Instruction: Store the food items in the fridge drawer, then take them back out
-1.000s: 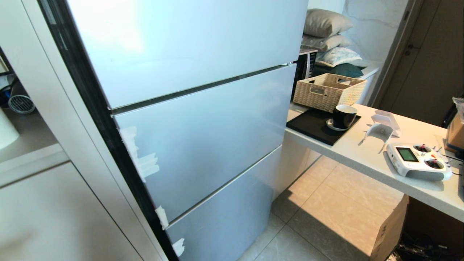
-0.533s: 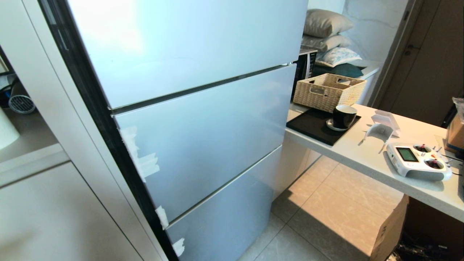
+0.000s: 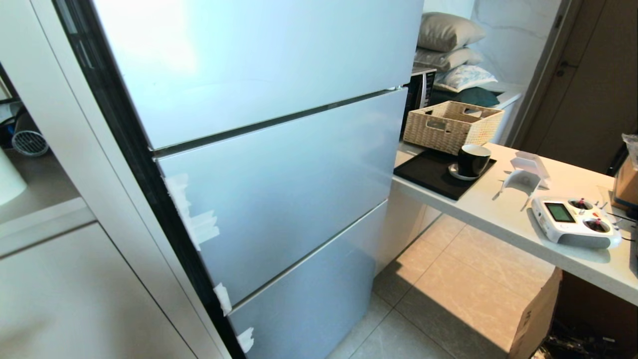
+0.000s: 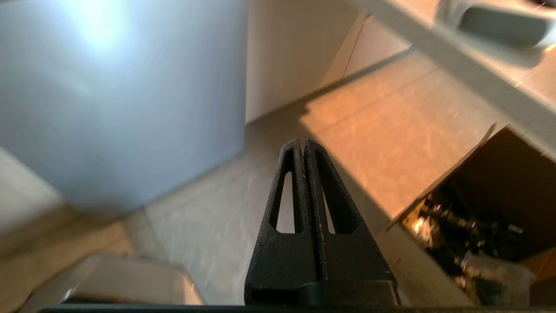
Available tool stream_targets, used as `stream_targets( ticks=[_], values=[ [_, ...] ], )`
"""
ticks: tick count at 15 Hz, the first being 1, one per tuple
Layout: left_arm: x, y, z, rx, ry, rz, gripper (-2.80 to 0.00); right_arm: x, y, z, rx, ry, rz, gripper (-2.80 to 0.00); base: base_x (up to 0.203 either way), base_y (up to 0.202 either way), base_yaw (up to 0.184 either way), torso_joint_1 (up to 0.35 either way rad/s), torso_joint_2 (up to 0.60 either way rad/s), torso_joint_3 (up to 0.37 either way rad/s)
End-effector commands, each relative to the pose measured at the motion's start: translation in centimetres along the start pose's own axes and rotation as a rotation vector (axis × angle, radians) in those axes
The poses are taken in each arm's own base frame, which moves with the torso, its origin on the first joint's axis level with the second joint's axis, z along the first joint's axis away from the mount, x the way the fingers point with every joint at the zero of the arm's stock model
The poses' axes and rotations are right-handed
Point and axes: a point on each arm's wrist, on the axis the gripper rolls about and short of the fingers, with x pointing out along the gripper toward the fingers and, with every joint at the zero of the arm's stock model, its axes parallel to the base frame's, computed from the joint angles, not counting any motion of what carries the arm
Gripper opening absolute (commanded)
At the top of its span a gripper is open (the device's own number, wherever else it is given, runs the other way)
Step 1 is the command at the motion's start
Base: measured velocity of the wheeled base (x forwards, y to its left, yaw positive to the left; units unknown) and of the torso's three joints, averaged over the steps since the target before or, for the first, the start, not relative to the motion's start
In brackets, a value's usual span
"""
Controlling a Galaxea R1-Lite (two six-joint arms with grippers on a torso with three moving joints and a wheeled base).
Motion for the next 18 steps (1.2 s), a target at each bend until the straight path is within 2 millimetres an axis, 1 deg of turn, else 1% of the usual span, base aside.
stream_targets(
  ticks=[1, 2, 4, 10, 14, 18],
  values=[
    [0.00, 0.00, 0.00, 0.000, 0.000, 0.001, -2.80, -0.92, 0.10, -0.35, -0.001, -0.121, -0.032, -2.80, 0.000, 0.000, 0.000, 0.000, 0.00, 0.000],
    [0.00, 0.00, 0.00, 0.000, 0.000, 0.001, -2.80, -1.28, 0.14, -0.52, 0.007, -0.172, -0.045, -2.80, 0.000, 0.000, 0.000, 0.000, 0.00, 0.000],
    [0.00, 0.00, 0.00, 0.000, 0.000, 0.001, -2.80, -1.43, 0.11, -0.56, 0.114, -0.196, -0.067, -2.80, 0.000, 0.000, 0.000, 0.000, 0.00, 0.000],
    [0.00, 0.00, 0.00, 0.000, 0.000, 0.001, -2.80, -1.42, 0.10, -0.55, 0.113, -0.195, -0.073, -2.80, 0.000, 0.000, 0.000, 0.000, 0.00, 0.000],
    [0.00, 0.00, 0.00, 0.000, 0.000, 0.001, -2.80, -1.42, 0.11, -0.56, 0.044, -0.191, -0.074, -2.80, 0.000, 0.000, 0.000, 0.000, 0.00, 0.000],
    [0.00, 0.00, 0.00, 0.000, 0.000, 0.001, -2.80, -1.42, 0.10, -0.55, 0.108, -0.194, -0.072, -2.80, 0.000, 0.000, 0.000, 0.000, 0.00, 0.000]
  ],
)
